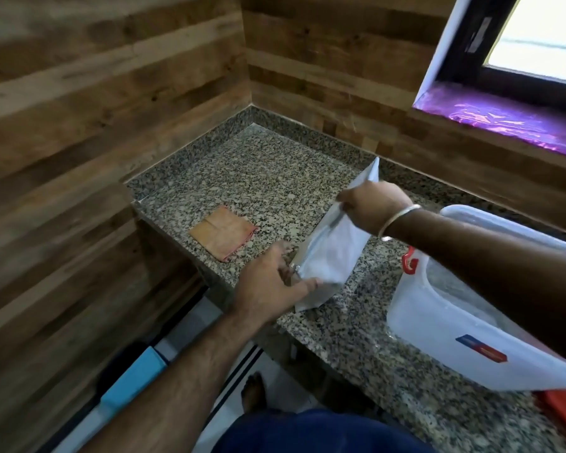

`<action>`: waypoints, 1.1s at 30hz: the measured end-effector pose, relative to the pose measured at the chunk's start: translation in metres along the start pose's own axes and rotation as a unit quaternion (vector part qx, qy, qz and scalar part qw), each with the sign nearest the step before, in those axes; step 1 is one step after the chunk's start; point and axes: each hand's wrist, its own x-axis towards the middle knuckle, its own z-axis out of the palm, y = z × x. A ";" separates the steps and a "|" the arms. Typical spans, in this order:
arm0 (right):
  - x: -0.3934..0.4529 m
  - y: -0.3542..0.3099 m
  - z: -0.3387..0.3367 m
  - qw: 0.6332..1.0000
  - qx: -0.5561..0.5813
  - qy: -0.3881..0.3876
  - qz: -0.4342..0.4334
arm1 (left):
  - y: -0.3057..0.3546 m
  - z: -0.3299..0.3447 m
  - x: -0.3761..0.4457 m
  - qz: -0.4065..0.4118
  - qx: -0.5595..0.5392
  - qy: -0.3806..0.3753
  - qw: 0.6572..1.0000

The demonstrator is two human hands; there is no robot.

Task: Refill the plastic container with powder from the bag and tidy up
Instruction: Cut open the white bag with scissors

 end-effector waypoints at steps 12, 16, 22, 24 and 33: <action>-0.044 -0.083 0.014 0.971 0.189 -0.072 -0.129 | -0.067 -0.004 -0.017 -0.067 -0.043 0.042 0.996; -0.049 -0.078 0.018 0.941 0.322 -0.051 -0.089 | -0.075 0.005 -0.022 -0.068 -0.093 0.050 0.992; -0.051 -0.053 0.014 0.882 0.467 -0.058 0.012 | -0.036 0.023 -0.017 0.016 -0.183 0.068 0.981; -0.053 -0.048 0.012 0.856 0.511 -0.063 0.032 | -0.019 0.028 -0.008 0.037 -0.168 0.077 0.982; -0.046 -0.036 -0.001 0.927 0.373 -0.018 0.039 | -0.010 0.035 0.010 0.117 -0.002 0.126 0.985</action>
